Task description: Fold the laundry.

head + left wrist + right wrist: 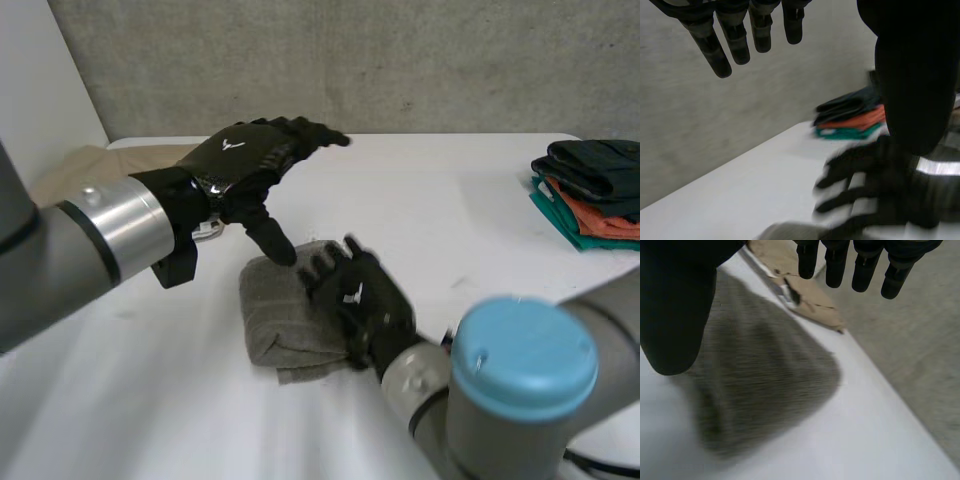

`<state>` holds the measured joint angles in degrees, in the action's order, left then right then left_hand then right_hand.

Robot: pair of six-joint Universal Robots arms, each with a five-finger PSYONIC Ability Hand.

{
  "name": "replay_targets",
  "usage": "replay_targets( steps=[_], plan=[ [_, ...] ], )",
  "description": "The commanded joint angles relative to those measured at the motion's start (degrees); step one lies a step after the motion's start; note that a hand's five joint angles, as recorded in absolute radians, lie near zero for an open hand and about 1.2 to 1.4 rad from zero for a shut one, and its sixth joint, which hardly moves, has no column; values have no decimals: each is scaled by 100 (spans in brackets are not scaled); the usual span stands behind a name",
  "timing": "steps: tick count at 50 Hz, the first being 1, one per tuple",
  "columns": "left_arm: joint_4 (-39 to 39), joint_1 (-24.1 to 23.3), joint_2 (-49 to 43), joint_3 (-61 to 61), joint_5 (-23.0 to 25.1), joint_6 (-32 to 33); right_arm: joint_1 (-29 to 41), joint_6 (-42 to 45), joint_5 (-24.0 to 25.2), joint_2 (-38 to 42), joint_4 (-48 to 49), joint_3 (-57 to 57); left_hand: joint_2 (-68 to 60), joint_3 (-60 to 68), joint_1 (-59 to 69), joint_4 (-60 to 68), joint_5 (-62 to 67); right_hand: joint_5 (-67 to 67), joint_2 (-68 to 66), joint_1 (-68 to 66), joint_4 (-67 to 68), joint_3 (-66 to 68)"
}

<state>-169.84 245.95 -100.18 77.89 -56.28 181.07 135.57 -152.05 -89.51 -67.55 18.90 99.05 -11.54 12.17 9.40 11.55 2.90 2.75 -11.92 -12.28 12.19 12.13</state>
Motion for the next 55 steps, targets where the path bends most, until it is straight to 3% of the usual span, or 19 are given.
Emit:
replay_targets(
  steps=[1,12,28,31,32,35,36,39,50,55],
  plan=[
    [504,76,121,-54,988,42,197,-317,-41,584,1026,344,154,-217,60,-155,-290,-124,41,77,-68,-62],
    [320,-161,174,262,874,122,136,105,-76,1507,1871,-86,154,-217,60,-155,-290,515,-598,-561,570,577],
    [-23,-161,174,456,838,95,22,193,-111,1825,2074,-640,154,-217,60,-155,-290,1424,-1507,-1470,1479,1486],
    [-23,-153,174,447,838,86,13,185,-102,1869,2091,-737,154,-217,60,-155,-290,2178,-2261,-2225,2233,2240],
    [-23,-153,174,447,838,86,4,185,-93,1886,2109,-798,154,-217,60,-155,-290,3347,-3430,-3394,3403,3409],
    [-23,-144,174,429,830,86,-22,185,-50,1895,2118,-922,154,-217,60,-155,-290,5118,-5201,-5165,5173,5180],
    [-23,-144,174,429,830,86,-40,185,-15,1878,2153,-992,154,-217,60,-155,-290,6709,-6792,-6756,6765,6771],
    [-23,-126,200,377,821,86,-119,158,82,1843,2267,-1124,154,-217,60,-155,-290,6725,-6808,-6772,6781,6787],
    [-84,-47,428,-176,496,-54,-1313,-413,162,1166,2417,-2415,154,-217,60,-155,-290,6725,-6808,-6772,6781,6787],
    [-234,-65,464,-388,294,-212,-2453,-807,223,841,2399,-3074,154,-217,60,-155,-290,6725,-6808,-6772,6781,6787]
  ],
)
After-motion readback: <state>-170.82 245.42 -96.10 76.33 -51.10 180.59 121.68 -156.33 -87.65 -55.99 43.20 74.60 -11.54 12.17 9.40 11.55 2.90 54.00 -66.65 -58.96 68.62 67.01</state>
